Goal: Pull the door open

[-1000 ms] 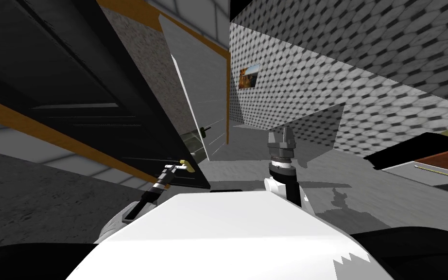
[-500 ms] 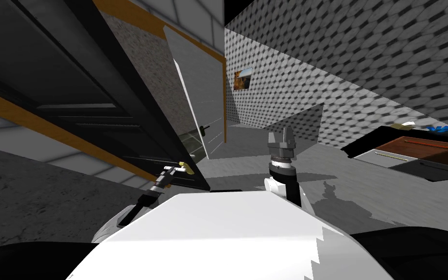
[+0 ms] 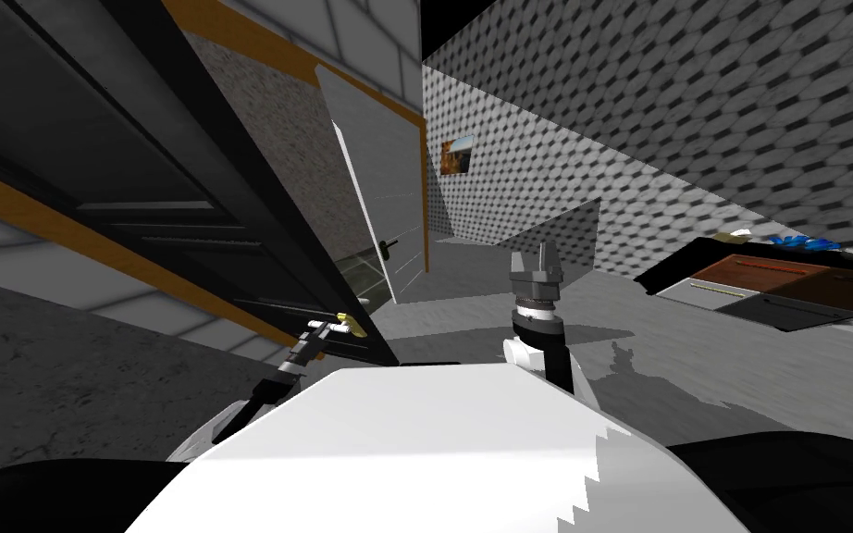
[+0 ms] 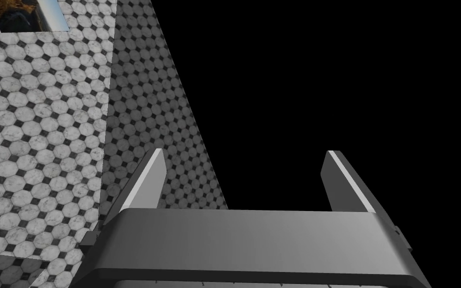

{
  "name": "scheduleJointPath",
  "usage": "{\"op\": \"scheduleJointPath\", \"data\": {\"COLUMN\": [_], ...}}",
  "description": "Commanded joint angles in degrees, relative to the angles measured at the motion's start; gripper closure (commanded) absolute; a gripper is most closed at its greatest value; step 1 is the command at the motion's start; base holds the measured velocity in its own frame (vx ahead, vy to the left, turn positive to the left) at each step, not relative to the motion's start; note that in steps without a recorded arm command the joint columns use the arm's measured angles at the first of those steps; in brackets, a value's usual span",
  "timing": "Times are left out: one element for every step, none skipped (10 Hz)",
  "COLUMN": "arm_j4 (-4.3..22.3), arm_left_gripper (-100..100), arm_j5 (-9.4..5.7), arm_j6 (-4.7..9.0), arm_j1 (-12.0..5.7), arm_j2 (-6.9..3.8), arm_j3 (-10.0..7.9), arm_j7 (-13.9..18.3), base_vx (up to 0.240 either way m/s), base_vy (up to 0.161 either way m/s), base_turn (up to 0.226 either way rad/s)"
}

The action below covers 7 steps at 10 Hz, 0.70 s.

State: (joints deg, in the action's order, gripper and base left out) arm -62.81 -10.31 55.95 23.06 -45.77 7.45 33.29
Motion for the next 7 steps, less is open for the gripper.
{"op": "scheduleJointPath", "data": {"arm_j4": [1.75,3.14,3.14,4.63,6.26,6.26,7.94], "arm_left_gripper": [100,100,100,100,100,100,100], "arm_j5": [0.26,0.37,0.37,0.49,0.61,0.61,0.74], "arm_j6": [2.86,4.46,5.03,6.95,8.38,9.26,11.35], "arm_j1": [0.3,0.57,0.57,0.87,1.2,1.2,1.55], "arm_j2": [0.17,0.2,0.2,0.22,0.25,0.25,0.28], "arm_j3": [0.25,0.3,0.3,0.36,0.42,0.42,0.48], "arm_j7": [0.22,0.38,0.38,0.55,0.74,0.74,0.93], "base_vx": [0.05,0.052,0.03,0.027,0.037,0.028,0.026], "base_vy": [-0.023,-0.012,-0.006,-0.013,-0.013,-0.002,-0.007], "base_turn": [-0.051,-0.065,-0.024,-0.056,-0.083,-0.03,-0.06]}}
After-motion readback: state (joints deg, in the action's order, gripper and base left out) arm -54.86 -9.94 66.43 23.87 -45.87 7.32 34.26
